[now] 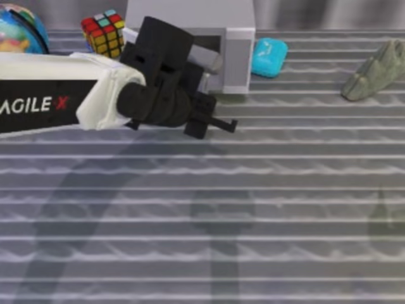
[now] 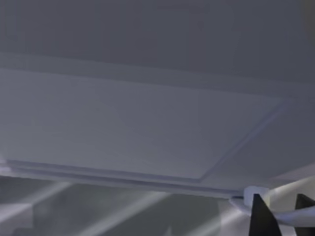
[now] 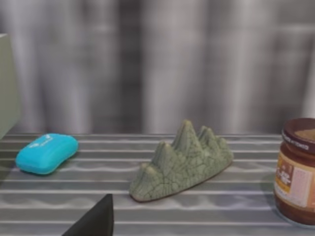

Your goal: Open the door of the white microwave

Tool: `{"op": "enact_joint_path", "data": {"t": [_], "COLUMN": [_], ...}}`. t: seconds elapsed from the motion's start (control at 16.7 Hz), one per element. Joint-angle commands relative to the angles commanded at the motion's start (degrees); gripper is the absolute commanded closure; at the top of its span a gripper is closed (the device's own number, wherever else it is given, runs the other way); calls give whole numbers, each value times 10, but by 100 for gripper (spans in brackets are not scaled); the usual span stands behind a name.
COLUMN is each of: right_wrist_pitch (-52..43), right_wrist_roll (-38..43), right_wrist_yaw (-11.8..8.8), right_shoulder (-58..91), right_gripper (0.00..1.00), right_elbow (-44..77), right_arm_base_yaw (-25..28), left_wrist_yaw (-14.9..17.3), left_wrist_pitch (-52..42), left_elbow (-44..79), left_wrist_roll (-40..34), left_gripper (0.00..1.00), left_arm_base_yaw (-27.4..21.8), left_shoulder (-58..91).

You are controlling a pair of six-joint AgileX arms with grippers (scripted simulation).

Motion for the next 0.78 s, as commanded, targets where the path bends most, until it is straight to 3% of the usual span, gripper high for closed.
{"op": "enact_joint_path", "data": {"t": [0.78], "right_wrist_pitch": [0], "right_wrist_roll": [0], "right_wrist_yaw": [0], "right_shoulder": [0], "right_gripper": [0], "right_elbow": [0], "right_arm_base_yaw": [0], "left_wrist_yaw": [30], "left_wrist_pitch": [4], "left_elbow": [-21], "left_wrist_roll": [34], "left_gripper": [100], "left_arm_base_yaw": [13], "left_shoulder": [-16]}}
